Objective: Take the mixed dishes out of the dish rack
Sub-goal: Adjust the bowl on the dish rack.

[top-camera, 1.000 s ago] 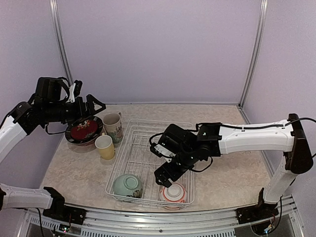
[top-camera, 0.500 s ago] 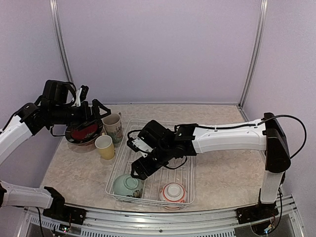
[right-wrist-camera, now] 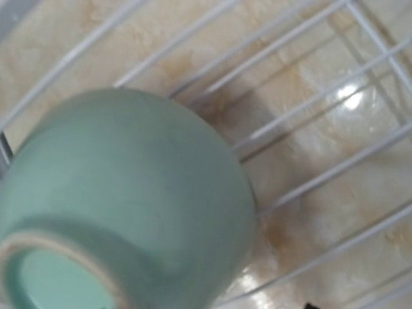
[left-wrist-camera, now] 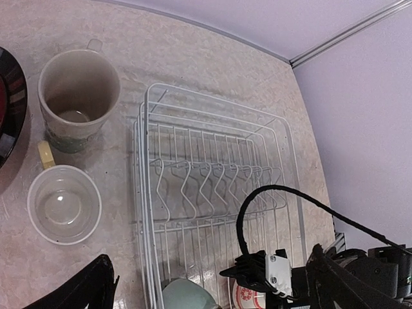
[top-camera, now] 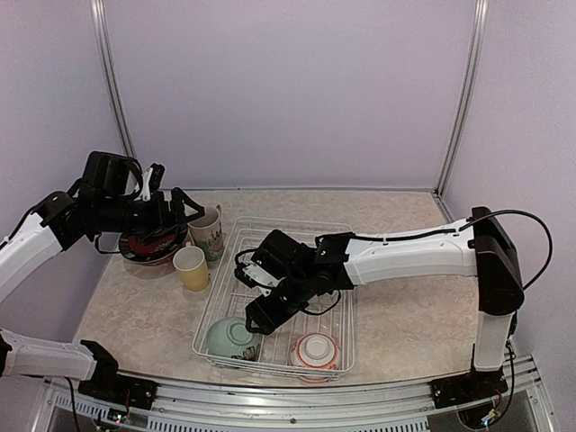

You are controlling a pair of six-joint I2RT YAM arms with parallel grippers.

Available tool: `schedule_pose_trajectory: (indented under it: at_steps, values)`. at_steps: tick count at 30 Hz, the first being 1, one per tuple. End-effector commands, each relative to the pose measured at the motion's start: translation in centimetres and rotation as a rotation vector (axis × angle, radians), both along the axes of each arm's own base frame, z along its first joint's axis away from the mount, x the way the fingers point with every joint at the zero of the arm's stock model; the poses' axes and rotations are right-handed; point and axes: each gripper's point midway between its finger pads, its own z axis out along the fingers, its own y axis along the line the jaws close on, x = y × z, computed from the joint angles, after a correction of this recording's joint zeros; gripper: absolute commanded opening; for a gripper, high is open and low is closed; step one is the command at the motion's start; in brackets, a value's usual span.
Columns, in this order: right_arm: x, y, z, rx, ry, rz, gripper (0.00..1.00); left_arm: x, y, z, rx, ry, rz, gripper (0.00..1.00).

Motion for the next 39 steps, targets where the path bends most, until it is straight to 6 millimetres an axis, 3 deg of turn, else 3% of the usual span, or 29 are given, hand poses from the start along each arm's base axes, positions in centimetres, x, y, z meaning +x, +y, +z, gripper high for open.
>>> schedule_pose_trajectory:
  at_steps: [1, 11, 15, 23, 30, 39]
  values:
    - [-0.2, -2.1, -1.6, -0.087, -0.006, -0.021, 0.61, 0.0, -0.2, -1.3, 0.007, 0.034, 0.002, 0.99]
    - [-0.4, -4.7, -3.1, -0.168, -0.008, -0.064, 0.6, 0.0, -0.3, -1.5, 0.01, 0.041, 0.0, 0.99]
    - [-0.3, -4.7, -3.8, -0.168, -0.006, -0.069, 0.6, -0.6, -0.9, -1.7, -0.001, 0.071, -0.037, 0.98]
    - [-0.5, -5.1, -4.9, -0.146, 0.002, -0.09, 0.58, -5.0, -3.3, -1.2, -0.066, 0.165, -0.195, 0.91]
    - [-0.5, -4.9, -5.0, -0.118, 0.004, -0.101, 0.57, -9.0, -6.1, -3.5, -0.149, 0.327, -0.28, 0.72]
    - [-0.3, -4.9, -4.6, -0.098, -0.006, -0.116, 0.58, -11.8, -7.3, -8.5, -0.002, 0.441, -0.224, 0.77]
